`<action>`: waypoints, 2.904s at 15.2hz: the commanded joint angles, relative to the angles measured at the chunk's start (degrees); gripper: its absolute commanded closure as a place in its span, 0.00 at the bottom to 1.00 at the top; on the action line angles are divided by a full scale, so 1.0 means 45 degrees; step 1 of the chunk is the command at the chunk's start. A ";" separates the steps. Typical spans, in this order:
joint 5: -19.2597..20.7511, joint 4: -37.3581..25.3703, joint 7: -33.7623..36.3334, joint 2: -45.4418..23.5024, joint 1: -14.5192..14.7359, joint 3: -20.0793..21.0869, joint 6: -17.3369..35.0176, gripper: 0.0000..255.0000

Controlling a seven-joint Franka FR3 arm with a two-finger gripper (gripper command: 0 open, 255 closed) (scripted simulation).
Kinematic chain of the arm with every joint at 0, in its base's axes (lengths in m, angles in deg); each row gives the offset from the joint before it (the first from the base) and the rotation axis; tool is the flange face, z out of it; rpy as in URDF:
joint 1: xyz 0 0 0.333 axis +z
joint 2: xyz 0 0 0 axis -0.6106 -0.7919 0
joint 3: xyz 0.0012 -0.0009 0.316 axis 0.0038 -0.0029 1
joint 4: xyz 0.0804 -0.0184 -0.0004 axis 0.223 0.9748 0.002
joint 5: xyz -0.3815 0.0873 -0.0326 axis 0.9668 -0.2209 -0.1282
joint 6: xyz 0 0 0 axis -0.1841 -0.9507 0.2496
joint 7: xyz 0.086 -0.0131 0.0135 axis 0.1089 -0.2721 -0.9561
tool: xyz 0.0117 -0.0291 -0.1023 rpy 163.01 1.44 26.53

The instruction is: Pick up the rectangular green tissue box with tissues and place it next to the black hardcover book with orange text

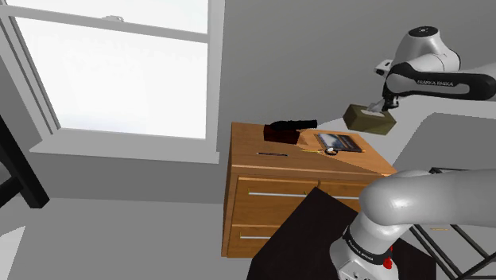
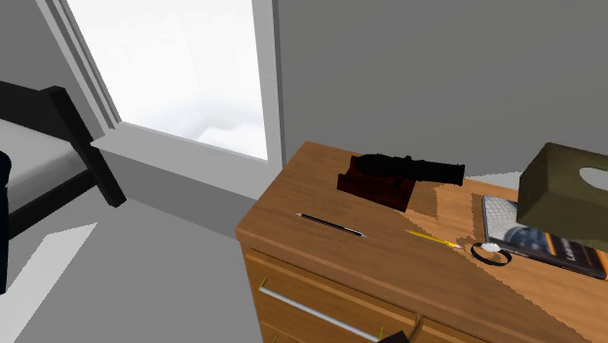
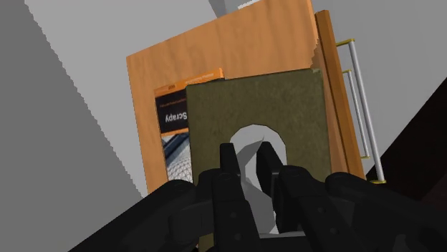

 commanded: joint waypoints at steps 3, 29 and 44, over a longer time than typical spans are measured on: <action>0.0424 0.0562 0.0112 0.0023 -0.0185 -0.0405 0.0618 1.00; 0.3697 0.3191 0.2917 -0.2207 -0.0833 -0.2516 0.5174 1.00; 0.5911 0.3493 0.5196 -0.4561 -0.0898 -0.3548 0.7710 1.00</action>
